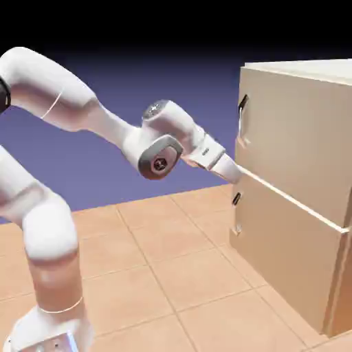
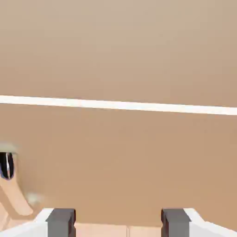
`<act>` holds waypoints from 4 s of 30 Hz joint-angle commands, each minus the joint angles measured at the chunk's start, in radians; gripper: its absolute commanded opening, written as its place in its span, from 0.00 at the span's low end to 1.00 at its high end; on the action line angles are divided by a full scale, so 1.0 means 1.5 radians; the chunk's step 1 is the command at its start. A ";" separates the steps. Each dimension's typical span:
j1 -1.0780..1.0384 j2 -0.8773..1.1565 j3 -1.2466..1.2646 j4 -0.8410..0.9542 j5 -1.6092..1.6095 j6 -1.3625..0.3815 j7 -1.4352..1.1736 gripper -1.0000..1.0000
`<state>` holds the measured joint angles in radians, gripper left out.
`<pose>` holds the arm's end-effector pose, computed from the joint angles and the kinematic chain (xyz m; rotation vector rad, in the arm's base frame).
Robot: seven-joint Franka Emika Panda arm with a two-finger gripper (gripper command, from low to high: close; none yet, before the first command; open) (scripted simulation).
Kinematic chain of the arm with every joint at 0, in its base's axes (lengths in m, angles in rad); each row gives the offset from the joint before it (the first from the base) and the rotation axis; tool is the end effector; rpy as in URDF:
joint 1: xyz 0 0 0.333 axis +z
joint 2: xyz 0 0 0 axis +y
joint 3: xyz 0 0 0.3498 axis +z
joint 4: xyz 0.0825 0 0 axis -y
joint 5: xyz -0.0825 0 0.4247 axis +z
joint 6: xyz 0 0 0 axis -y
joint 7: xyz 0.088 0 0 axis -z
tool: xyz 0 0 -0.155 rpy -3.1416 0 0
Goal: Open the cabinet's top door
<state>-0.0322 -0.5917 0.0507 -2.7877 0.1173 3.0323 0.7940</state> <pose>0.4398 -0.0006 0.4486 -2.3426 1.1064 -1.0403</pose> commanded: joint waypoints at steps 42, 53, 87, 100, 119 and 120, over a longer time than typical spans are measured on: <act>-0.459 -0.225 0.526 0.232 1.218 -0.049 0.550 0.50; -0.579 -0.284 0.664 0.293 1.537 -0.062 0.694 0.50; -0.448 -0.297 0.582 0.101 1.684 -0.323 0.805 0.00; -0.283 -0.428 0.267 -0.125 1.352 -0.548 0.885 0.00; -0.362 -0.393 -0.192 -0.139 0.839 -0.893 0.875 0.00; -0.364 -0.378 -0.216 -0.129 0.813 -0.913 0.869 0.00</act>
<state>-0.5777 -1.1581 -0.2730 -2.9810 1.3374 1.6639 2.0973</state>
